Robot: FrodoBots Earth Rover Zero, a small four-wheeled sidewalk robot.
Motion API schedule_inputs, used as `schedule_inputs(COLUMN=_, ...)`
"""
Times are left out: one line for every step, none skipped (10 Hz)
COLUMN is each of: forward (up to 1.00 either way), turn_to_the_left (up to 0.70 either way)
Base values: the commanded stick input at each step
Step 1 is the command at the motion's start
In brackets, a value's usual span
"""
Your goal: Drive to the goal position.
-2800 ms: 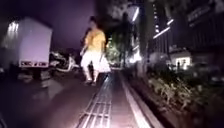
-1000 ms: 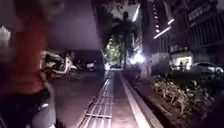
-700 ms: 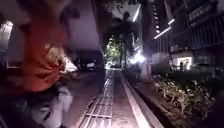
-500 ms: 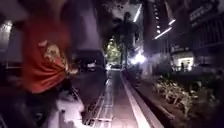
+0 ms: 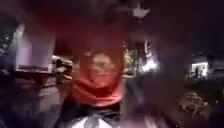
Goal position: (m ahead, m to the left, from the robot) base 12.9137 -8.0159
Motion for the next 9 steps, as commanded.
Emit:
schedule_inputs(forward=0.39, turn_to_the_left=0.00)
schedule_inputs(forward=0.39, turn_to_the_left=0.00)
schedule_inputs(forward=0.39, turn_to_the_left=0.00)
schedule_inputs(forward=0.22, turn_to_the_left=0.00)
schedule_inputs(forward=0.22, turn_to_the_left=0.00)
schedule_inputs(forward=0.22, turn_to_the_left=0.00)
schedule_inputs(forward=0.22, turn_to_the_left=0.00)
schedule_inputs(forward=0.22, turn_to_the_left=0.00)
schedule_inputs(forward=0.22, turn_to_the_left=0.00)
